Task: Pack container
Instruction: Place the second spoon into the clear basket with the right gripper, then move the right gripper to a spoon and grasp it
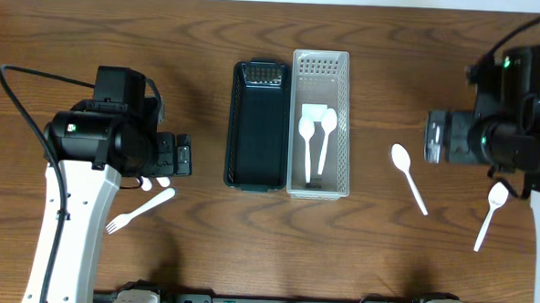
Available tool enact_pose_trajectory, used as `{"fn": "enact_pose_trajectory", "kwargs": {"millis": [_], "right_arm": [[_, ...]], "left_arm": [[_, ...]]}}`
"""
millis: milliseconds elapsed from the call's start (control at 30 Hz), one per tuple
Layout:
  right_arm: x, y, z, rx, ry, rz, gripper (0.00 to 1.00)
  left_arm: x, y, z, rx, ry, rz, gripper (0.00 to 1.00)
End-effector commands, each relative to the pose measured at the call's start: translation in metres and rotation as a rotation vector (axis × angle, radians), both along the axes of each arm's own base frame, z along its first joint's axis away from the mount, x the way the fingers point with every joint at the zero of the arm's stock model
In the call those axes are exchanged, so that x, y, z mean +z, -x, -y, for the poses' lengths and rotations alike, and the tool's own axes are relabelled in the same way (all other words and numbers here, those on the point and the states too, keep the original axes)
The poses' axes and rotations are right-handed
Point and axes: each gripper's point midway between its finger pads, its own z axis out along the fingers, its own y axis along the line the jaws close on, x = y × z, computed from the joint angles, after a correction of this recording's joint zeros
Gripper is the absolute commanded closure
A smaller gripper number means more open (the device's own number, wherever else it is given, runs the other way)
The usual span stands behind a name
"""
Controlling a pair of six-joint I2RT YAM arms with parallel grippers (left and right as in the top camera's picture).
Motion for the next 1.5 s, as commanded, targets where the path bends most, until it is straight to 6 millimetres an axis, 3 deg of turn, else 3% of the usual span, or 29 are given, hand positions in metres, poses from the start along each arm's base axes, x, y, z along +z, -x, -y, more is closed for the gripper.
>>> {"fn": "enact_pose_trajectory", "kwargs": {"millis": [0, 167, 300, 400, 500, 633, 900, 1133, 1467], "right_arm": [[-0.025, 0.021, -0.005, -0.032, -0.034, -0.113, 0.01], [-0.07, 0.06, -0.012, -0.1, -0.098, -0.226, 0.01], [-0.111, 0.067, -0.013, -0.126, -0.123, -0.202, 0.01], [-0.136, 0.054, -0.014, -0.074, -0.111, -0.164, 0.01], [-0.158, 0.03, -0.011, 0.029, -0.056, -0.117, 0.01], [-0.179, 0.0, 0.018, 0.085, 0.099, -0.13, 0.01], [-0.238, -0.031, 0.053, 0.127, 0.125, -0.327, 0.01], [-0.272, -0.065, 0.053, 0.159, 0.125, -0.368, 0.01], [-0.323, -0.064, 0.034, 0.227, 0.041, -0.459, 0.01]], "left_arm": [[0.005, -0.002, 0.001, 0.021, 0.015, 0.013, 0.02], [0.005, -0.002, 0.001, 0.059, 0.025, 0.01, 0.02], [0.005, -0.002, 0.001, 0.073, 0.029, 0.009, 0.02], [0.005, -0.002, 0.001, 0.084, 0.031, 0.009, 0.02], [0.005, -0.002, 0.001, 0.084, 0.031, 0.009, 0.02], [0.006, -0.003, 0.001, 0.082, 0.031, 0.012, 0.02], [0.006, -0.003, 0.001, 0.053, 0.023, 0.014, 0.02], [0.006, -0.003, 0.001, 0.053, 0.023, 0.014, 0.02], [0.006, -0.003, 0.001, 0.054, 0.024, 0.015, 0.02]]}}
